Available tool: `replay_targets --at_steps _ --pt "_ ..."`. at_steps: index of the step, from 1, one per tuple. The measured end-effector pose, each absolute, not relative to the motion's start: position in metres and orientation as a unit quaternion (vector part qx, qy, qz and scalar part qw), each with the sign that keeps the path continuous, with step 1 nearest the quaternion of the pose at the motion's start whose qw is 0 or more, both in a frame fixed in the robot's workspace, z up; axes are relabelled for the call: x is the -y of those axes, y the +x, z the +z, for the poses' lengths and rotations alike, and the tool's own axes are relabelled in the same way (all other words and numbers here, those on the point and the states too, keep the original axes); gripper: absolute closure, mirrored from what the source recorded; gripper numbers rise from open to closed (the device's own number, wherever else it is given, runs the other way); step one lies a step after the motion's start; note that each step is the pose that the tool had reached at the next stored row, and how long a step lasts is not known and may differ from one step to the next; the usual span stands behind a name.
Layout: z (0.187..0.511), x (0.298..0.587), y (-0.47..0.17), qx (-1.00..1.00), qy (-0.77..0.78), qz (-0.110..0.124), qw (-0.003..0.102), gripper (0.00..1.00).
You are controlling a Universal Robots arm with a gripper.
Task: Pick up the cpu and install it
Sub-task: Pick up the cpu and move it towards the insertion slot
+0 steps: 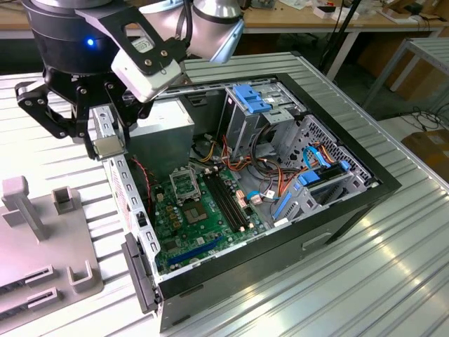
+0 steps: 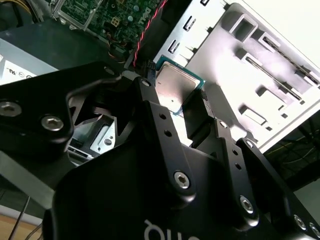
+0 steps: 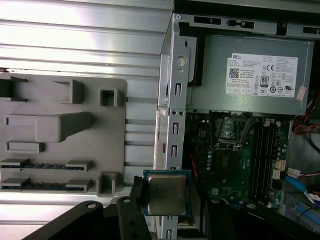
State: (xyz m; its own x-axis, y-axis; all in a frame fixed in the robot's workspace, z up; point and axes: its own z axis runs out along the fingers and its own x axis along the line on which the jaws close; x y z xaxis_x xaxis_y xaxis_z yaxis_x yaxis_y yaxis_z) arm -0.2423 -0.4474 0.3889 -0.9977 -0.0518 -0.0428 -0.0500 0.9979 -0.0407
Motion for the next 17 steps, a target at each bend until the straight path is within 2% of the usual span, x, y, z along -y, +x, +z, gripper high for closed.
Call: replay_targets --at_steps 17 --pt "0.389 0.447 -0.226 -0.999 -0.025 -0.02 0.022 0.53"
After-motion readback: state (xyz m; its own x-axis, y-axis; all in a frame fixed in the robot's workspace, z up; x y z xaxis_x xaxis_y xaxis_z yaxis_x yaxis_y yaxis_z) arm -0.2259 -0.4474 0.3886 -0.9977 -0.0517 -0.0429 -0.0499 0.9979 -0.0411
